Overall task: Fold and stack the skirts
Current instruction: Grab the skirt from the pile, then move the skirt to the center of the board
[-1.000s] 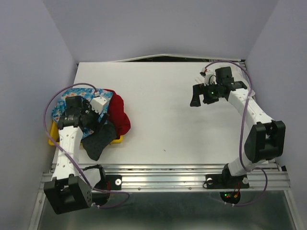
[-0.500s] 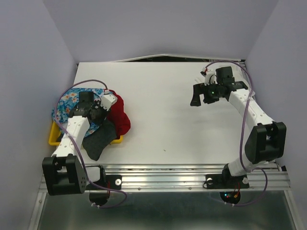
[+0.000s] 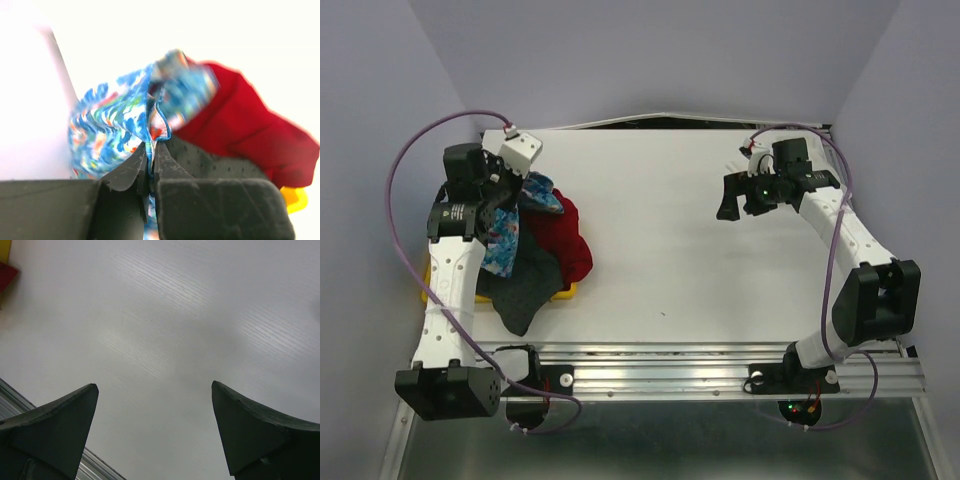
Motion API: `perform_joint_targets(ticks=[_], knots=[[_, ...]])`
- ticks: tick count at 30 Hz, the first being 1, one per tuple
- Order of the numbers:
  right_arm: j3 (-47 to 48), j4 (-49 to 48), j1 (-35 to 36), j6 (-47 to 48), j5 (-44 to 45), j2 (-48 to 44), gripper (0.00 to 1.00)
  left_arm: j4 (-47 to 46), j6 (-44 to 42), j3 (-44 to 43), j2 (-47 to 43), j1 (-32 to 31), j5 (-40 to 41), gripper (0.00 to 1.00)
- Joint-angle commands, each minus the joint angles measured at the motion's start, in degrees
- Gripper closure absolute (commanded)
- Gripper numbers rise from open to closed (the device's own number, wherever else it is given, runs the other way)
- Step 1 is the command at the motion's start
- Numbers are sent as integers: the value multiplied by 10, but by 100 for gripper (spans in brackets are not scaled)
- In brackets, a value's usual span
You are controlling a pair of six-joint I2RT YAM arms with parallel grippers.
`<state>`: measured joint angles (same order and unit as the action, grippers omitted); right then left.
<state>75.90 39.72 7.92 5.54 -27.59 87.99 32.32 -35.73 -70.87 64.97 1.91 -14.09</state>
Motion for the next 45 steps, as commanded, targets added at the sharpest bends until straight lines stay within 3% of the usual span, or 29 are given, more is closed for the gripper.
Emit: perform_joint_targets(ticks=[1,7,11,16,19,20,22,24,25,28,32,40,43,45], knots=[[-7,-26,-1,-8,-13,-15,0,0,57,-123,14,-16,-88,100],[3,-21,-1,-10,-18,-19,0,3,92,-231,82,-148,-132,100],[-6,0,-7,10,-27,-30,0,-15,94,-186,110,-259,-148,100],[-31,26,-39,56,-39,-45,1,-73,110,-120,126,-335,-178,100],[-60,38,-45,78,-63,-58,2,-77,122,-115,156,-356,-261,100],[-79,37,-45,81,-72,-61,3,-74,116,-113,170,-356,-321,100],[-94,35,-45,85,-98,-64,5,-41,63,-103,182,-357,-390,100],[-114,33,-45,85,-113,-63,8,-4,17,-88,200,-362,-406,100],[-120,29,-45,87,-129,-62,9,61,-53,-88,209,-373,-406,100],[-151,6,-45,76,-158,-59,18,164,-141,-86,248,-386,-409,100],[-183,-32,-45,53,-186,-51,21,102,-66,-120,237,-399,-442,100],[-179,-44,-45,47,-174,-46,21,4,52,-326,271,-421,-408,100],[-186,-43,-45,52,-166,-55,21,-67,81,-284,230,-417,-382,100],[-196,-43,-45,55,-166,-66,21,-86,73,-205,194,-415,-354,100]])
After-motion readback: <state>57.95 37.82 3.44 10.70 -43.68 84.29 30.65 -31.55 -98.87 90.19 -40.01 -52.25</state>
